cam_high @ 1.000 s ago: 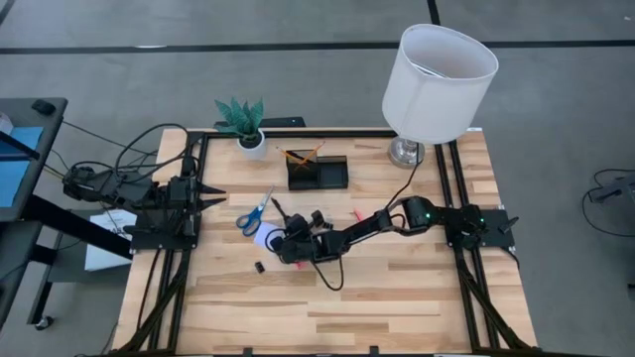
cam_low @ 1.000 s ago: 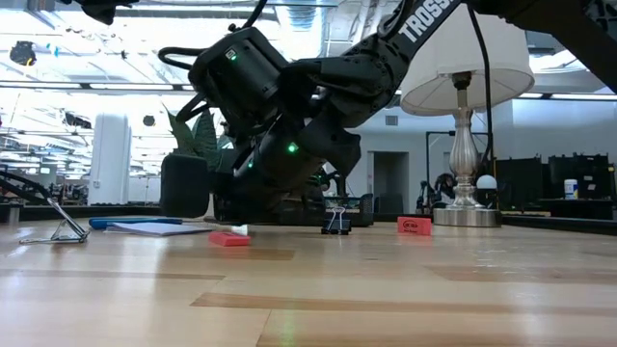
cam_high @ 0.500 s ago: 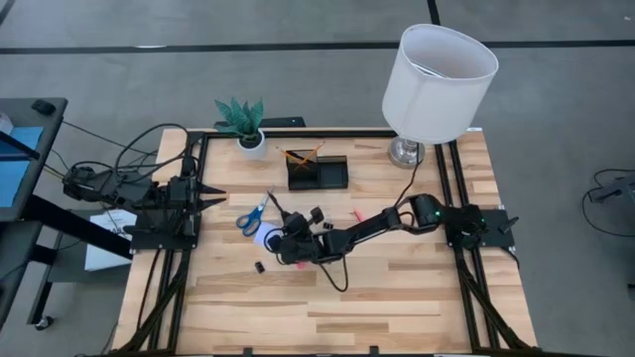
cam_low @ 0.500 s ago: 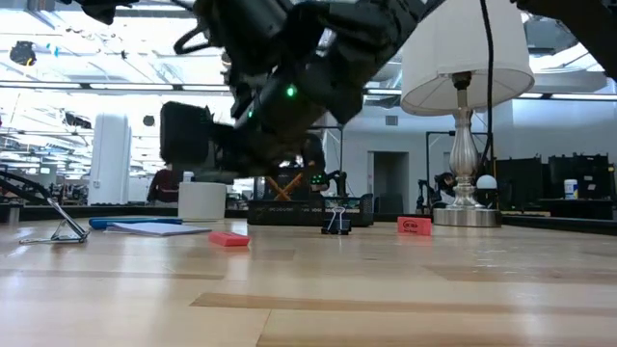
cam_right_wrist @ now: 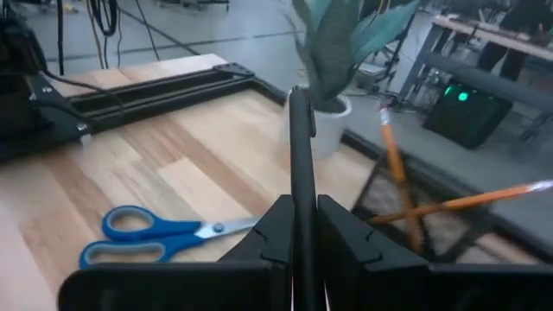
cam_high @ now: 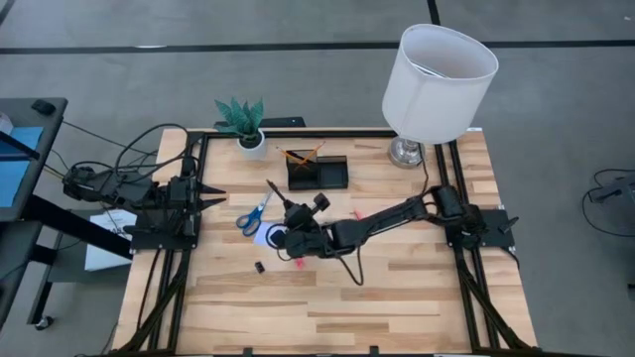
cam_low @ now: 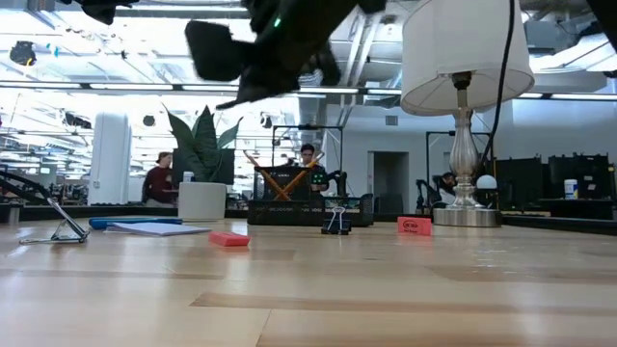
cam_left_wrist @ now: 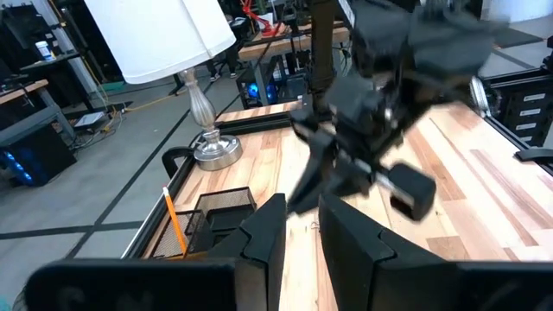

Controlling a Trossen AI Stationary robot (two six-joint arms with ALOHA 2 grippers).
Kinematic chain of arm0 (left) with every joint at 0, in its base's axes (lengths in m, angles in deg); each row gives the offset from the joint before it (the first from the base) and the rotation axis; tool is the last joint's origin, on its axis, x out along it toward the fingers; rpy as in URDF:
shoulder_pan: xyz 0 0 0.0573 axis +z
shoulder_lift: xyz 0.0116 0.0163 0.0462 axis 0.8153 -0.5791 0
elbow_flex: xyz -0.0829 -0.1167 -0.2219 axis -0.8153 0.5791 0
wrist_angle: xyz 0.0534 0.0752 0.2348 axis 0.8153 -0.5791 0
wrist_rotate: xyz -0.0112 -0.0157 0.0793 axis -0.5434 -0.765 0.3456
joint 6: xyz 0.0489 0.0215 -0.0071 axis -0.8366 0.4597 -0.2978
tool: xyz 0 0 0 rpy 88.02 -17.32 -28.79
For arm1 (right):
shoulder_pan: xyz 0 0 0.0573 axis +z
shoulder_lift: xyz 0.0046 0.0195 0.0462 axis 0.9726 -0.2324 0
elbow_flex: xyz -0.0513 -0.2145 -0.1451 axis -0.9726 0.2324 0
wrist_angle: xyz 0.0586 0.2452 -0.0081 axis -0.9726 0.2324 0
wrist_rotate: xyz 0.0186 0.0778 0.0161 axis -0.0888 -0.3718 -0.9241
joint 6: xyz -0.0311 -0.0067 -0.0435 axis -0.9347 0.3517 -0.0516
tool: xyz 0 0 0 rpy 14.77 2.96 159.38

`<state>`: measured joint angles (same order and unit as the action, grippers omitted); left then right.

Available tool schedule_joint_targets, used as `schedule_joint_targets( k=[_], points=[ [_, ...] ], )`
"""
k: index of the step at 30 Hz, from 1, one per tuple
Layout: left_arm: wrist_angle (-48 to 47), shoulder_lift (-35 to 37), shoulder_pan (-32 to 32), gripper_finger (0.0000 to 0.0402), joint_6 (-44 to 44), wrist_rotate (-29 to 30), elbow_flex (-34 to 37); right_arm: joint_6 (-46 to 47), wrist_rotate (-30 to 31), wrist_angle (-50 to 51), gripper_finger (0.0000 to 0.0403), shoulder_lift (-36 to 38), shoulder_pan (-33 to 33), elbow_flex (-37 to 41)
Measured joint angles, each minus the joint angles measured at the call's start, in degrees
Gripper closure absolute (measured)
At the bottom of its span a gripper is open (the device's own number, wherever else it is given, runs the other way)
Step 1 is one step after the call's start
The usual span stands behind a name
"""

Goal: Pick and place office supplies into organizer
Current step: Put the black ball pen into the desk organizer

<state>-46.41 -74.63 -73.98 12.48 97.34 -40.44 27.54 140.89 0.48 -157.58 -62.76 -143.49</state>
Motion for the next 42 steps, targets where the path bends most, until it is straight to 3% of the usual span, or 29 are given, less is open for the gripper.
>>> schedule_joint_targets(
  k=[8, 15, 25, 42],
  points=[
    [0.0, 0.0, 0.01, 0.0336, 0.01, 0.0, 0.0, -0.12, -0.32, 15.22, 0.0377, 6.93, -0.74, 0.0],
    [0.0, -0.01, 0.01, 0.0336, 0.02, 0.0, 0.0, -0.12, -4.89, 23.95, 0.0377, 10.38, -3.31, 0.0],
    [0.06, -0.01, 0.01, 0.0336, 0.04, 0.0, 0.0, -4.38, -12.8, 32.17, 0.0377, 11.21, -9.33, -2.15],
    [1.36, -0.02, -0.01, 0.0336, 1.27, 0.0, 0.0, -20.5, -23.13, 41.39, 0.0377, 11.14, -18.28, -8.89]
  ],
)
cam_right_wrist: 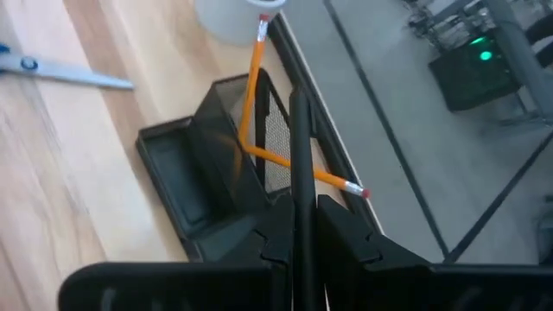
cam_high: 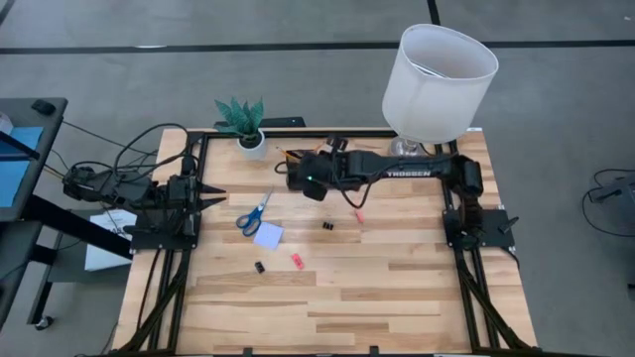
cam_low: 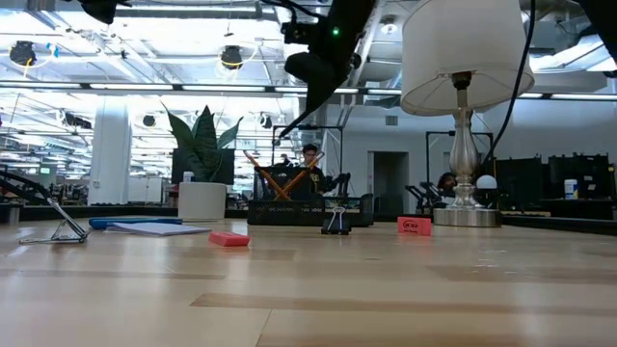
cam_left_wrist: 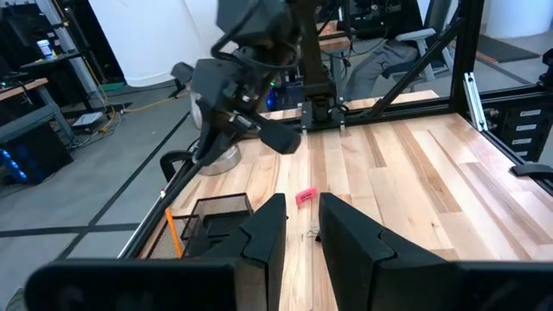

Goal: Pick and place office supplies into organizer
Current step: Put the black ball pen into the desk organizer

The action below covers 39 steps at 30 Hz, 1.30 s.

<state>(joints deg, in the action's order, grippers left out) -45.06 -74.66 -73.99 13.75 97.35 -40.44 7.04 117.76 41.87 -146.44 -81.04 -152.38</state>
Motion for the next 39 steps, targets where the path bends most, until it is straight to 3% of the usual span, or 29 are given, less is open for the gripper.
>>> schedule_joint_targets(
  k=[24, 39],
  points=[
    [-0.02, 0.02, 0.02, 0.0336, 0.79, 0.0, 0.0, -14.65, -14.63, 3.32, 0.0377, -0.11, -7.62, -0.44],
    [-0.02, 0.02, 0.02, 0.0336, 2.51, 0.0, 0.0, -20.24, -15.07, 3.47, 0.0377, -0.63, -9.07, -0.44]
  ],
)
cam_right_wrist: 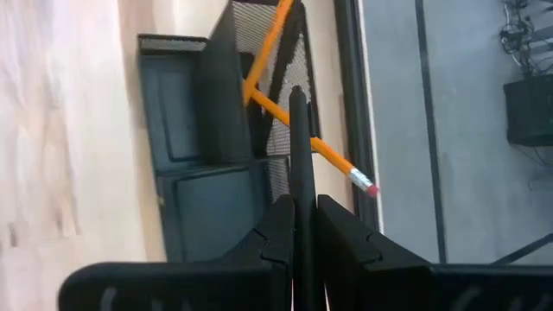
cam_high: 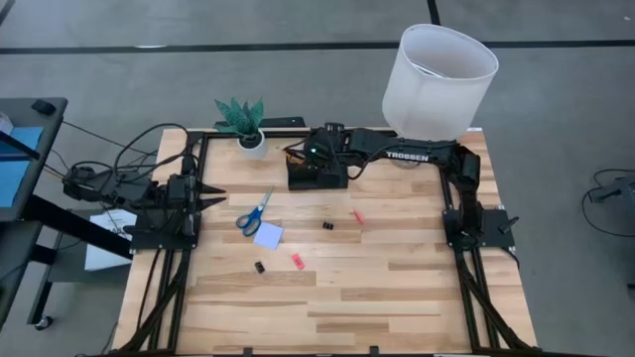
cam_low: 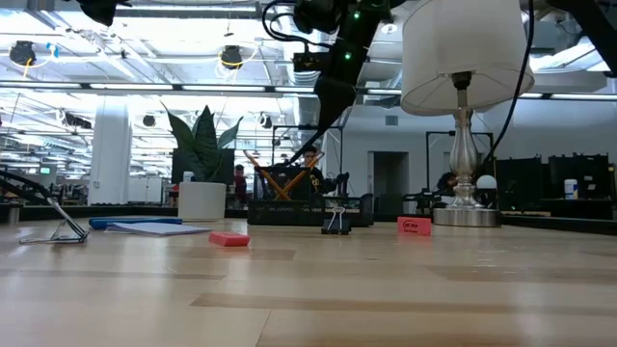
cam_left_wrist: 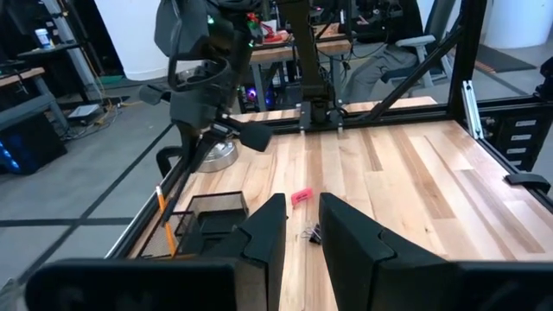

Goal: Pick and place office supplies into organizer
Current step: Put the black ball pen into the desk organizer

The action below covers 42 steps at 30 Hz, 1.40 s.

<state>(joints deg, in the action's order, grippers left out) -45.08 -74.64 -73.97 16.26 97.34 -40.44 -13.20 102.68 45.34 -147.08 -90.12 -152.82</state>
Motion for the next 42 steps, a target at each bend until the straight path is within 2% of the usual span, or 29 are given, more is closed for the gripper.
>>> schedule_joint_targets(
  k=[15, 24, 37, 42],
  points=[
    [2.5, -0.02, -0.01, 0.0336, 0.74, 0.42, 0.0, -4.72, -2.19, -1.07, 0.0377, 0.0, -1.12, 0.0],
    [4.33, -0.02, -0.01, 0.0336, 0.74, 0.44, 0.0, -7.05, -3.62, 1.25, 0.0377, 0.09, -0.88, -2.91],
    [4.8, -0.02, 0.0, 0.0336, 1.27, 0.44, 0.0, -16.79, -4.34, 3.48, 0.0377, 0.09, -0.98, -3.74],
    [6.52, -0.04, 0.0, 0.0336, 1.32, 0.44, 0.0, -19.59, -9.07, 2.82, 0.0377, 0.09, -1.9, -3.74]
  ],
)
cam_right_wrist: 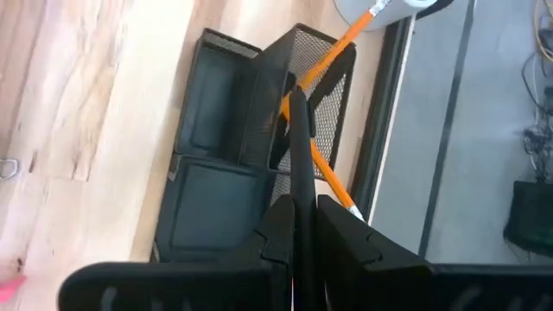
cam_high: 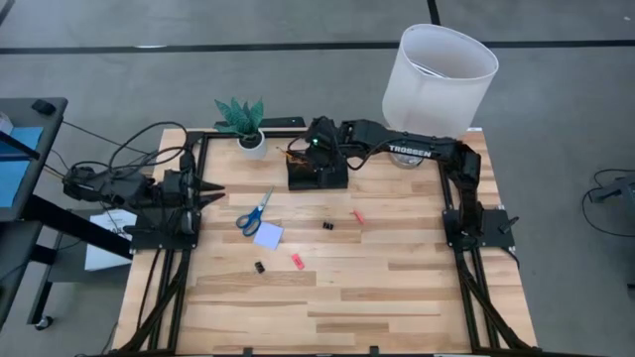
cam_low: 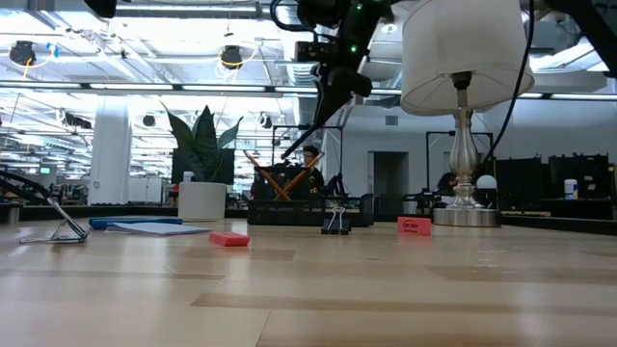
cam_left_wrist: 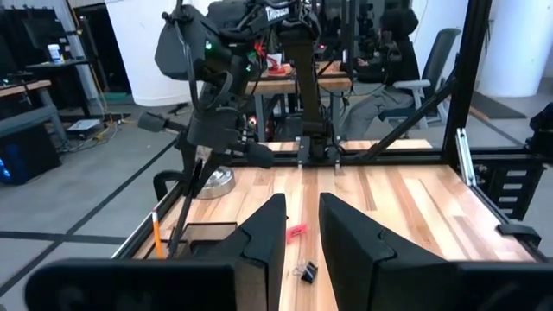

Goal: Pick and place office supplies into organizer
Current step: Put the black ball pen into the desk organizer

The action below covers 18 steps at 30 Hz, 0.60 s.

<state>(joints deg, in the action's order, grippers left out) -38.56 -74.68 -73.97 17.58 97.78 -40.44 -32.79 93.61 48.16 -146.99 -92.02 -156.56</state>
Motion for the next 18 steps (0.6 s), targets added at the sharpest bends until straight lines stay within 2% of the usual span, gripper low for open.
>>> schedule_joint_targets(
  k=[9, 18],
  points=[
    [1.24, -0.11, 0.0, 0.0336, 1.46, 0.16, 0.0, -3.11, -2.04, 0.24, 0.0377, 0.0, -2.36, 0.0],
    [1.26, -0.11, -0.01, 0.0336, 3.13, 3.19, 0.0, -4.69, -4.06, 1.76, 0.0377, 0.0, -3.57, 0.0]
  ],
)
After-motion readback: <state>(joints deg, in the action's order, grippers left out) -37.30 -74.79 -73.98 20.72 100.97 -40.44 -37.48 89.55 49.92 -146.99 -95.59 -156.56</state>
